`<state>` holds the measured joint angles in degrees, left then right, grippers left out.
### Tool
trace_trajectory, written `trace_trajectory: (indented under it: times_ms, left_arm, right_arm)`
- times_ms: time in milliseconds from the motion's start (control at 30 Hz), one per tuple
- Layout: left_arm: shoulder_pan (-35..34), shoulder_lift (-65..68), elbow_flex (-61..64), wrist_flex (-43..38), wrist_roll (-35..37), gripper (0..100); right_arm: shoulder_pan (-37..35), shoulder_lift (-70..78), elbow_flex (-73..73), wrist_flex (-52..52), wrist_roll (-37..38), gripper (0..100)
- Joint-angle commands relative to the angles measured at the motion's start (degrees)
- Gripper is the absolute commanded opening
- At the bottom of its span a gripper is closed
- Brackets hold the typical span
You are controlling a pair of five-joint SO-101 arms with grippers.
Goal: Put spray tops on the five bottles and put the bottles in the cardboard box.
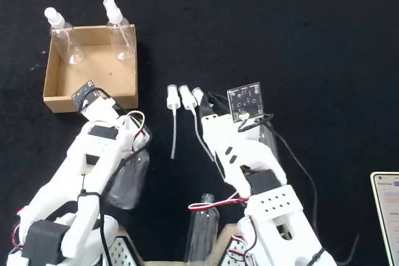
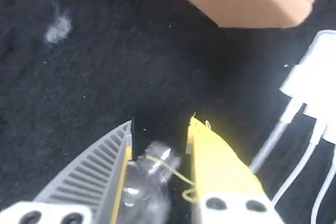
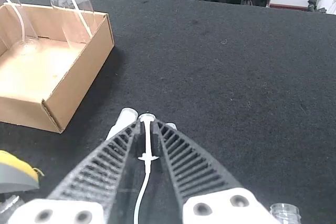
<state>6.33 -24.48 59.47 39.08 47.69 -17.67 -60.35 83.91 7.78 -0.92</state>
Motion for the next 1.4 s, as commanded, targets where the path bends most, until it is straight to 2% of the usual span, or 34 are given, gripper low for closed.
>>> trace_trajectory:
  times_ms: [0,267,400,500,633,700,767,867,933,1133,1267,1367]
  left_arm:
    - [-0.13,-0.26,-2.95,0.62,-0.44,15]
    - [2.07,-0.62,-4.62,0.79,-9.76,15]
    - [-2.15,-4.57,-10.51,7.82,-16.44,15]
    - [-5.76,-8.35,-16.22,16.79,-27.16,15]
    - [-9.45,-11.16,-20.35,22.95,-47.91,15]
    - [-9.63,-11.34,-20.79,24.79,-54.15,15]
    - [-9.8,-10.73,-20.44,26.73,-58.73,20]
    - [-9.63,-8.35,-20.53,31.12,-62.24,35]
    - [-9.63,-7.12,-22.37,34.46,-62.68,39]
    - [-7.08,-4.75,-28.18,40.97,-64.97,33]
    - [-5.49,-0.88,-26.68,41.23,-72.44,27]
    - [-5.58,3.52,-25.1,40.35,-77.63,27]
  right_arm:
    - [0.7,-1.89,-0.31,-1.49,0.09,2.5]
    - [0.79,-2.07,-0.31,-1.49,0.09,2.5]
    - [0.79,-2.07,-0.31,-1.49,0.09,2.5]
    - [0.79,-2.07,-0.31,-1.49,0.09,2.5]
    - [0.62,-1.98,-0.31,-1.49,0.09,2.5]
    - [0.62,-1.98,-0.31,-1.49,0.09,2.5]
    - [0.62,-1.98,-0.31,-1.41,0.09,2.5]
    - [0.62,-1.89,-0.31,-1.41,0.09,2.5]
    - [0.62,-1.89,-0.31,-1.41,0.09,2.5]
    - [0.62,-1.89,-0.31,-1.41,0.09,2.5]
    - [0.62,-1.89,-0.31,-1.41,0.09,2.5]
    - [0.62,-1.89,-0.31,-1.41,0.09,2.5]
